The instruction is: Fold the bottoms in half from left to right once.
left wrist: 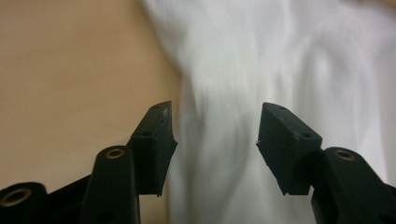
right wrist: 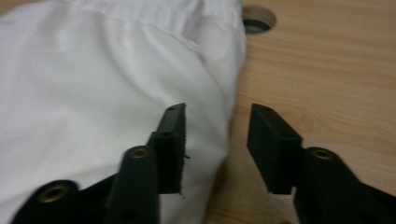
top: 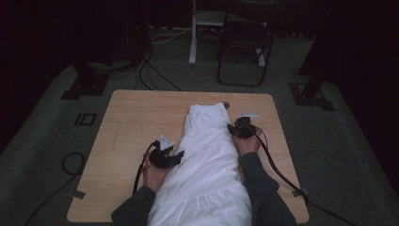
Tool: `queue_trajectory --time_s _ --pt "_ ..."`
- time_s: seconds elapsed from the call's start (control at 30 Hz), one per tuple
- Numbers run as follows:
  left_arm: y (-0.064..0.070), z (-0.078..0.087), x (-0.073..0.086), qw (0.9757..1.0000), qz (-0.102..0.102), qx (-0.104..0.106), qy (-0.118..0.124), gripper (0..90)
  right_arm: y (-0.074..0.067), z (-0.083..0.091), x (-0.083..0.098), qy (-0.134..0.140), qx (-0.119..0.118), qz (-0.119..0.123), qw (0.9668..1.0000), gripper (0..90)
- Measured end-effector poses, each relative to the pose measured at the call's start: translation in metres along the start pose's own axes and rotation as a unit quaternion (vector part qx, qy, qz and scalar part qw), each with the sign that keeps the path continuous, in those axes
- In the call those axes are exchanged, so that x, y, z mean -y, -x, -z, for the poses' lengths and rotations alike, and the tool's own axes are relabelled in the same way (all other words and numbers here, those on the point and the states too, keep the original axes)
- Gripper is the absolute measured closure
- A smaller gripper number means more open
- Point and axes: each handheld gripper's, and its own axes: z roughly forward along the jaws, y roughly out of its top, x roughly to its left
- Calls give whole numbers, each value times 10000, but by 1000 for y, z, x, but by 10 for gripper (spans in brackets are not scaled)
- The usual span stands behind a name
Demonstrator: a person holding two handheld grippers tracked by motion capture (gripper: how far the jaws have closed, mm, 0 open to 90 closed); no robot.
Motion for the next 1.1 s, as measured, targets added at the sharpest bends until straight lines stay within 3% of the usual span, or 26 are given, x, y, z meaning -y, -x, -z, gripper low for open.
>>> queue_trajectory --time_s 0.1,0.2,0.33,0.4,0.47,0.63,0.83,0.93,1.03,1.1 --pt "-7 -22 -22 9999 66 83 80 440 -8 -2 2 -30 -91 106 9999 516" --pt "-9 -50 -33 9999 21 52 -125 431 -13 -12 9 -214 -77 124 9997 511" --pt "-7 -78 -23 9984 4 9 -562 434 -16 -18 16 -217 -26 167 9996 507" --pt "-8 -82 -15 9983 181 66 -544 434 -17 -16 17 -240 -23 226 9995 507" --pt "-10 -78 -11 9983 330 57 -482 438 -19 -15 20 -213 6 275 9994 506" --pt "-1 -63 2 9980 416 -104 -468 445 -30 -4 31 -156 88 286 9994 516" --pt "15 -31 26 9972 593 -97 -449 445 -50 19 53 -146 -86 452 9988 535" --pt "21 -17 36 9961 753 14 -453 445 -60 29 64 -118 -232 585 9979 550" --pt "19 -8 32 9946 831 186 -591 438 -65 35 69 -117 -313 699 9970 563" --pt "12 -4 19 9957 801 193 -417 424 -65 36 69 -120 -323 708 9969 565"
